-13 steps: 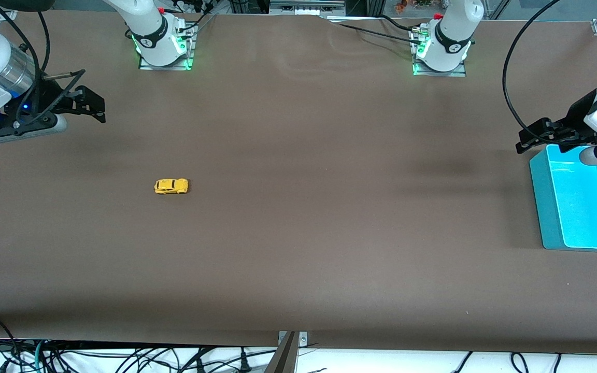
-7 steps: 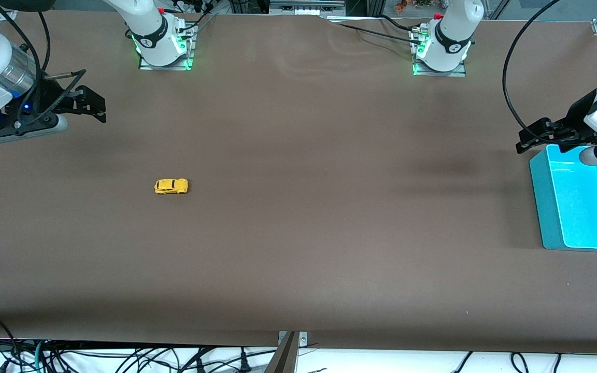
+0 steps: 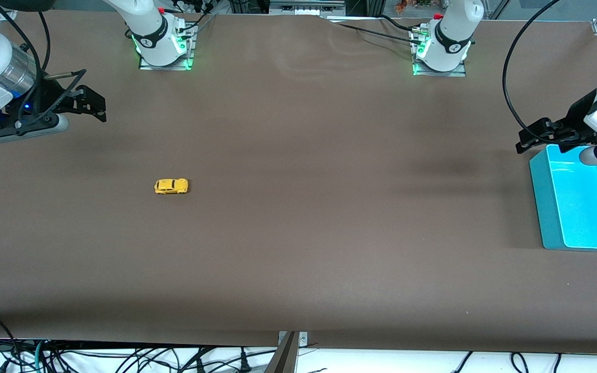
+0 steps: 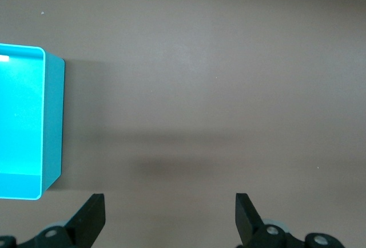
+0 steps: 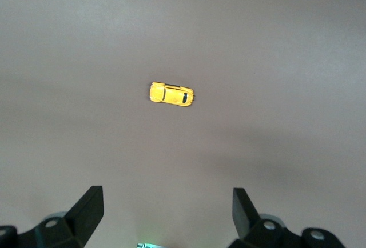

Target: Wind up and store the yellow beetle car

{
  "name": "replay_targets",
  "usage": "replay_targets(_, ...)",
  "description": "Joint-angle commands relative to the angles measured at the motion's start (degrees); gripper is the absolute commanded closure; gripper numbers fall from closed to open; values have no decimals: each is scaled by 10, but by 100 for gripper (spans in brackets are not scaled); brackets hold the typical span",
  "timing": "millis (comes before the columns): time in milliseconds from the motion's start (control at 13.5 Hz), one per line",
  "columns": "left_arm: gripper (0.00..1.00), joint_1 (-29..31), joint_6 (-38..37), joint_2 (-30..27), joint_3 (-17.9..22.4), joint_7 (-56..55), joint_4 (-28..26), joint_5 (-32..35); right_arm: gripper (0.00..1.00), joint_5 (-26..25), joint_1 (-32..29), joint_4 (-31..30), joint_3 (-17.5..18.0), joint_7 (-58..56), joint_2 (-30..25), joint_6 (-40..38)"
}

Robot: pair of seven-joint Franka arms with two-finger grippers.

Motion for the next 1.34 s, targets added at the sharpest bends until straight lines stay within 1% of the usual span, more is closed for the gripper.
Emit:
replay_targets(0,0,1,-11,6,-1,-1,17,-8,0,6,0,4,6,-10,-1,-9)
replay_targets(520,0,1,-10,6,-1,-1,17,-8,0,16,1,5,5,-8,0,-8)
replay_targets(891,0,0,-11,6,-1,-1,17,-9,0,13,-2,12,-2,-16,-4,-5)
replay_targets(1262,0,0,-11,6,-1,-1,17,-9,0,8,-4,27,0,-23,-1,-9)
